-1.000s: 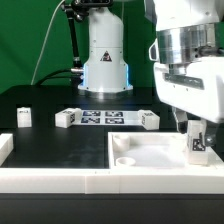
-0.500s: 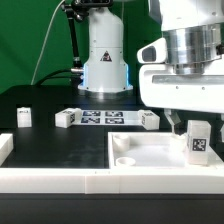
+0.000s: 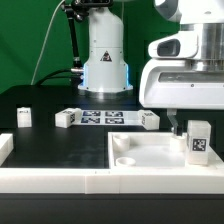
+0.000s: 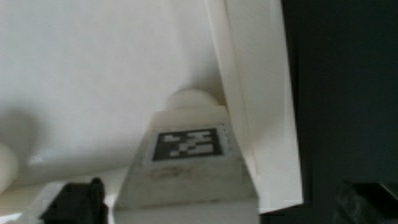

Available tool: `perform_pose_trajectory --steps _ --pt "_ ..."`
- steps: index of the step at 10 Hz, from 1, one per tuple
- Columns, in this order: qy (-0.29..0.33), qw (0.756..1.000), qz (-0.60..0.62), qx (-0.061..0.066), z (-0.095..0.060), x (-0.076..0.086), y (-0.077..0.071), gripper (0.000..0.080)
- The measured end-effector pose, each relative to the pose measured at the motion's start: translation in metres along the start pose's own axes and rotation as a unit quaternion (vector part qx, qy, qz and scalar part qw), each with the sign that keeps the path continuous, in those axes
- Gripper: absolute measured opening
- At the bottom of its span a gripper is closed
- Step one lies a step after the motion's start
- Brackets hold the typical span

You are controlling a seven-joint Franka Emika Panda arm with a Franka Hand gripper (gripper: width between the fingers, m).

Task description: Assemble one leg

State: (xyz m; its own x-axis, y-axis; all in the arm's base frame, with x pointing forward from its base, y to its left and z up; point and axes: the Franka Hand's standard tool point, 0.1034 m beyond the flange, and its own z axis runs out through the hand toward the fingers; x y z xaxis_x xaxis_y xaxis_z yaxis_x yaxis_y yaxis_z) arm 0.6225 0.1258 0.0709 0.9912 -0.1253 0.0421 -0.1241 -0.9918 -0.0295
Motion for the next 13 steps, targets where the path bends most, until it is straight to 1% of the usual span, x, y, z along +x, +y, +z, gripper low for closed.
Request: perform_pose_trajectory --steps 1,3,5,7,8,9,10,11,13 --pt "0.001 0.999 -0.040 0.000 0.0009 0.0016 0.0050 0.0648" --pt "0.001 0.999 -0.044 0.000 0.0012 0.0012 0.0042 0.0637" --pt "0.001 0.999 -0.044 0.000 0.0013 0.0012 0.0045 0.0284" --pt "0.001 0.999 -0.042 0.000 0.0014 0.0012 0.0045 0.0288" --pt "0.001 1.000 -0.021 0.002 0.0015 0.0013 0.0052 0.0288" --pt "0.004 1.000 0.010 0.011 0.0015 0.0019 0.0071 0.0289" --pt "0.006 0.997 0.074 0.017 0.0019 0.0015 0.0064 0.0289" --pt "0.008 0.990 0.141 0.018 0.0022 0.0012 0.0066 0.0289" --pt "0.008 0.966 0.258 0.018 0.0026 0.0014 0.0070 0.0290"
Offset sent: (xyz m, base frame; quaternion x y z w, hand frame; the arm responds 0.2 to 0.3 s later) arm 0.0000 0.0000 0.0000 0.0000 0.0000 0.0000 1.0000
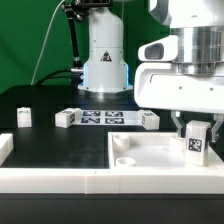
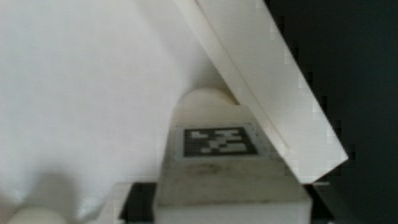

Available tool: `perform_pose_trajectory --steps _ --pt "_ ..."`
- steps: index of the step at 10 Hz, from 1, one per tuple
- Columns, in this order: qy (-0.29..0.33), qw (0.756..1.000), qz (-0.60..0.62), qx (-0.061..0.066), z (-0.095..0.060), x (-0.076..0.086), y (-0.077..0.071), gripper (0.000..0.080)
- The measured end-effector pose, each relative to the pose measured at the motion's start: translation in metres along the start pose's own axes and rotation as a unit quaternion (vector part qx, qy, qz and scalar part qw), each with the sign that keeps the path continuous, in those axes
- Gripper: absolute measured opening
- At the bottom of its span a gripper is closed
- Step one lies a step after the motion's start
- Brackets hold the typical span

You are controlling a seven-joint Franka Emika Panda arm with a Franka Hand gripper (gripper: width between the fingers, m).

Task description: Assemble one leg

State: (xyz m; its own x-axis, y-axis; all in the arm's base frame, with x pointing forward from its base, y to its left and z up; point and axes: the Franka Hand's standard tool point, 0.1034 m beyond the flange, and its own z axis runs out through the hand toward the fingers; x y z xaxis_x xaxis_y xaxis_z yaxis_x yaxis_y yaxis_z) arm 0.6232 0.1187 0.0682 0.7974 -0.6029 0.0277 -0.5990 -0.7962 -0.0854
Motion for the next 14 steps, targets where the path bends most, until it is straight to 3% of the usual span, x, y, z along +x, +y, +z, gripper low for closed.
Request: perform_pose_trajectory --steps 3,5,7,10,12,14 --pt "0.002 0.985 0.175 0.002 0.0003 -0.0001 0.0002 0.0290" --pt "0.006 0.958 0.288 0.006 0.0002 -0.0008 0.0004 0.0290" --pt "0.013 0.908 0.418 0.005 -0.0001 -0.0029 -0.0009 0.0290" --pt "-0.006 0.872 0.490 0.014 -0.0005 -0.0008 0.0011 0.0290" --pt "-0.006 0.878 0.479 0.014 0.0002 -0.0016 0.0006 0.0290" --pt "-0.006 0.903 0.430 0.014 -0.0007 -0.0006 0.0003 0.0573"
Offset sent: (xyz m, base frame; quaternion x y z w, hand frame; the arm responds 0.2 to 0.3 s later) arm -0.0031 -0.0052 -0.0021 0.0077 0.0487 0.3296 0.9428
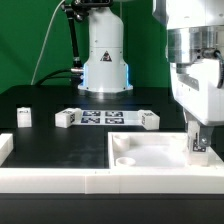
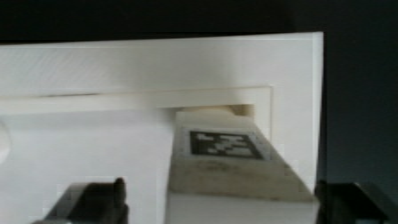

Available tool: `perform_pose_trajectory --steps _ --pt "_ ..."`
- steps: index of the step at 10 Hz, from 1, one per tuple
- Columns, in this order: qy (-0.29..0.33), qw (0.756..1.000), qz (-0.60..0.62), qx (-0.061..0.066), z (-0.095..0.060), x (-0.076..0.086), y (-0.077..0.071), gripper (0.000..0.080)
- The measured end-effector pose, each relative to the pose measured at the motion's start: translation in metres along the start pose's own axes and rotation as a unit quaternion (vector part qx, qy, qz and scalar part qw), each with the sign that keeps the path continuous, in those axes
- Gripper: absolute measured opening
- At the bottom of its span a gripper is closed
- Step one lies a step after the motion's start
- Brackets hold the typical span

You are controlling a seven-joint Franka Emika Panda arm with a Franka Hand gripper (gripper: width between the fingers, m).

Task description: Assemble one leg

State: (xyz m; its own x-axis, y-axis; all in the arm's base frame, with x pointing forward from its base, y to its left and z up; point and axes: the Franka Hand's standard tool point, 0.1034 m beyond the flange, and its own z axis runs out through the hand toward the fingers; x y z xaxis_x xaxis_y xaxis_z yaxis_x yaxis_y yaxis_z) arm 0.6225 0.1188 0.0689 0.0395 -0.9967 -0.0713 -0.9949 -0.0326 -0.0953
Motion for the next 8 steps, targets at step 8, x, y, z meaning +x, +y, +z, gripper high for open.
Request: perform_pose_trajectory --steps 8 --pt "0.009 0.898 -0.439 -0.030 0.0004 -0.0038 0.0000 0.0649"
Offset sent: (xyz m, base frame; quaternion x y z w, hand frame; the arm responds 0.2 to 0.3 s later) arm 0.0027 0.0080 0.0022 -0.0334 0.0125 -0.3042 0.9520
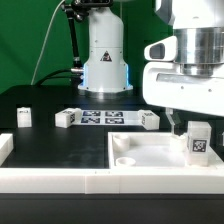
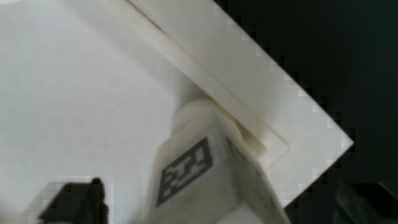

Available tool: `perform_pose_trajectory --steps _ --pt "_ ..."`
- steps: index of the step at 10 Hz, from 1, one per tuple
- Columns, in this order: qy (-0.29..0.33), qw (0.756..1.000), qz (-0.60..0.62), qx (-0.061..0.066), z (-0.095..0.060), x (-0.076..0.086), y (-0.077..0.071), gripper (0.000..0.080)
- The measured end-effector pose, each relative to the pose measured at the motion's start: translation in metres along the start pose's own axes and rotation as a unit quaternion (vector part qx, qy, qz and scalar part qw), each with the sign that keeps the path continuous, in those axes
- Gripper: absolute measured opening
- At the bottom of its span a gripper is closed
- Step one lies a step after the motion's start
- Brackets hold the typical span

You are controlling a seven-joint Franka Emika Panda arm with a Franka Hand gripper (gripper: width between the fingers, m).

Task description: Assemble one leg

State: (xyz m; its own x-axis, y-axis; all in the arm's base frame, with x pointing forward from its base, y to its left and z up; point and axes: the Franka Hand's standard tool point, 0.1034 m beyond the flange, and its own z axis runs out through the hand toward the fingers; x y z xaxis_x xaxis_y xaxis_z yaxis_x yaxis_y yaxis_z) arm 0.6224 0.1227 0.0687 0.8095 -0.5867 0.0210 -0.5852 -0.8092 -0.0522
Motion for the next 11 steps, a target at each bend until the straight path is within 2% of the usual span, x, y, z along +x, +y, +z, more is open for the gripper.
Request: perform_pose_trajectory --steps 4,5,6,7,8,10,11 --pt "0.000 0.985 -0.172 -0.012 -0.0006 0.0015 0.0025 0.0649" --pt "0.000 0.977 -0.214 -0.013 -0.0007 0.0025 0.0034 0.0563" --pt "0.000 0.980 -0.197 -0.012 -0.0006 0.0022 0.0031 0.0426" --pt "0.000 0.982 -0.186 -0.012 -0.0006 0.0022 0.0031 0.0426" --pt "0.000 0.984 -0.177 -0.012 -0.0006 0.0022 0.0031 0.0291" --pt "0.000 0.988 -0.157 -0.011 -0.0006 0.0022 0.0031 0.0291" --pt "0.001 0.994 -0.108 -0.009 -0.0008 0.0030 0.0032 0.0291"
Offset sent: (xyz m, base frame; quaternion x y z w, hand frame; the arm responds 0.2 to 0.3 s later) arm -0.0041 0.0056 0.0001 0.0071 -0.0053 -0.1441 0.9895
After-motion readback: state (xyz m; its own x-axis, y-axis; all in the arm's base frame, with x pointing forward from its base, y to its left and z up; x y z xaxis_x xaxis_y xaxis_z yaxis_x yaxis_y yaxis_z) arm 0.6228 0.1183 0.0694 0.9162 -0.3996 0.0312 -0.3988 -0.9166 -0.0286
